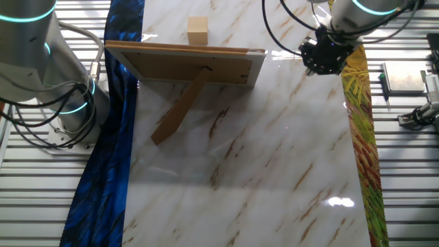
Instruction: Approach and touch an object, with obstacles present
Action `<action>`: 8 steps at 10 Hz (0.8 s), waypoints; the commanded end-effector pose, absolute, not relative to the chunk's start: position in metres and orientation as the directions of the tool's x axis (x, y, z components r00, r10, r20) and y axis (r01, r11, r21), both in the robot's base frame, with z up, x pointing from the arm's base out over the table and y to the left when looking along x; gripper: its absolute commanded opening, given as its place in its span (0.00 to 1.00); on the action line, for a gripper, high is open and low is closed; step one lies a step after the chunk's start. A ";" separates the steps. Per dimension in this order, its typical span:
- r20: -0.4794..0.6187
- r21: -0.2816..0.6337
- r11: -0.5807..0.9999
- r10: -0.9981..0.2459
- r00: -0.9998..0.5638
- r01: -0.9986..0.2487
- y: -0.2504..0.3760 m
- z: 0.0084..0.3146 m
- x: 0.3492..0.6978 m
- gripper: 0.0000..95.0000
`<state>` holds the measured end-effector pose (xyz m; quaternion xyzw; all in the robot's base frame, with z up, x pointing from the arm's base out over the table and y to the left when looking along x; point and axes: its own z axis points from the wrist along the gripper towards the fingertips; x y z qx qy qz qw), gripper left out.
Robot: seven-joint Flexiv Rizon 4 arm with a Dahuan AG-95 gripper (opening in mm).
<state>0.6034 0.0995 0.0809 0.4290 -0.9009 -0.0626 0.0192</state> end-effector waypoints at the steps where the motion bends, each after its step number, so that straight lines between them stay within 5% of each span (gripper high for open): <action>1: 0.027 0.081 0.728 -0.684 -0.729 -0.680 0.082 0.081 0.603 0.00; 8: 0.001 0.063 0.590 -0.806 -0.591 -0.805 -0.054 0.085 0.562 0.00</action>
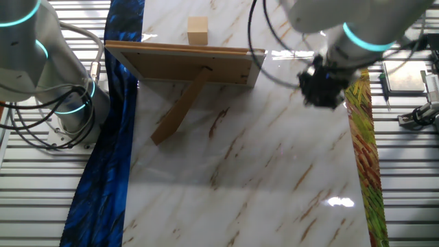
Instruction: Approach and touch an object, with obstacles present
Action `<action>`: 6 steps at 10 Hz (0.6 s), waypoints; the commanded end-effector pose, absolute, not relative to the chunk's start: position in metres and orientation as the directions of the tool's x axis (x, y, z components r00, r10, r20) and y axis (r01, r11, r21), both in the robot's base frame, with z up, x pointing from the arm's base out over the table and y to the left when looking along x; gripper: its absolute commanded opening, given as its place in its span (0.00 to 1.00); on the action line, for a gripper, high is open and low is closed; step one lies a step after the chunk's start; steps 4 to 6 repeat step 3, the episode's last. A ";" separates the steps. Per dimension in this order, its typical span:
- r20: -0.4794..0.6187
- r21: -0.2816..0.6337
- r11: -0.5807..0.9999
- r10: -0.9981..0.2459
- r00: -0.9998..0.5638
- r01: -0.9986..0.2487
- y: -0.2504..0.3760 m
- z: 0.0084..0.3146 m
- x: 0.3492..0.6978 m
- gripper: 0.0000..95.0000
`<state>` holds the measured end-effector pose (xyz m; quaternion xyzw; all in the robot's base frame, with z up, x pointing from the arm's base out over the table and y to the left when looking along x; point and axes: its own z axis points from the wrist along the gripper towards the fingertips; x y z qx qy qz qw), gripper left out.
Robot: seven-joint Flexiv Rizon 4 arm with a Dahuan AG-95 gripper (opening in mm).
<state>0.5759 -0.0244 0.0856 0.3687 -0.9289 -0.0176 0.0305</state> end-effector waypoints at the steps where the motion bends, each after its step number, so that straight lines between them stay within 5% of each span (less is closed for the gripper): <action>1: -0.003 0.063 0.579 -0.814 -0.581 -0.813 -0.056 0.083 0.560 0.00; 6: -0.004 0.064 0.569 -0.821 -0.571 -0.820 -0.056 0.083 0.560 0.00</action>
